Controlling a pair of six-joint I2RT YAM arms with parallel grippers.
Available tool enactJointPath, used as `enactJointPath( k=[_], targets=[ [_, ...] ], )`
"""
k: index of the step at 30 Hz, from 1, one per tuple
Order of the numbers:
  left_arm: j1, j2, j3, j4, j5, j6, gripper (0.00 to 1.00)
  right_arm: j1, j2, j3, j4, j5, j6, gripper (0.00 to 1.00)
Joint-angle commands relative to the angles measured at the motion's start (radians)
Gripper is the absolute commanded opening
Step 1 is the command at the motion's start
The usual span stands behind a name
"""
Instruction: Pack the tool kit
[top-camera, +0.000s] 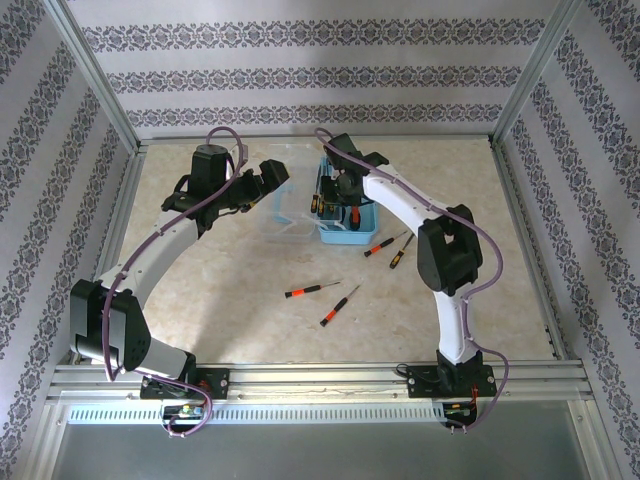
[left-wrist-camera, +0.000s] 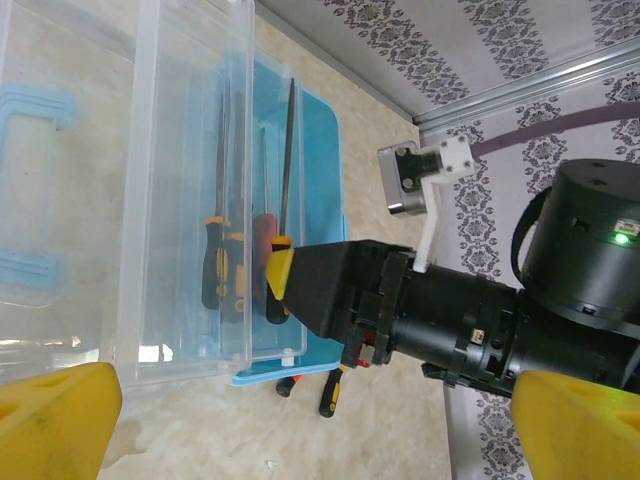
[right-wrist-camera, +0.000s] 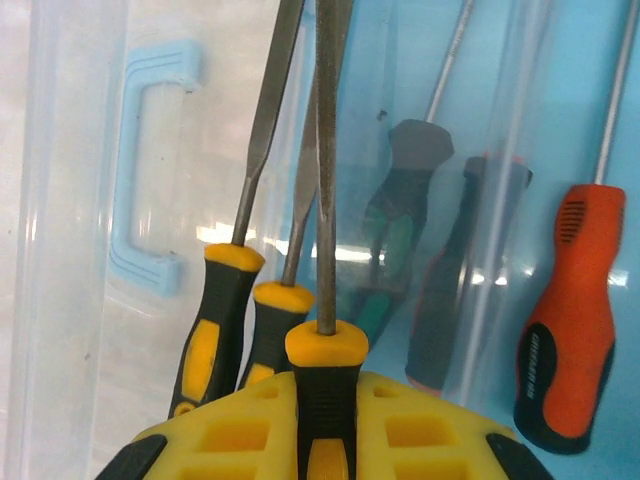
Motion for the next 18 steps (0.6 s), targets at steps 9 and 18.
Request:
enactJointPath(
  k=[9, 18],
  targets=[
    [0.01, -0.011, -0.002, 0.037, 0.02, -0.004, 1.0, -0.01, 0.08, 0.065, -0.05, -0.009, 0.014, 0.18],
    [0.012, -0.01, -0.003, 0.038, 0.021, -0.007, 1.0, -0.009, 0.087, 0.099, -0.071, -0.015, 0.003, 0.27]
  ],
)
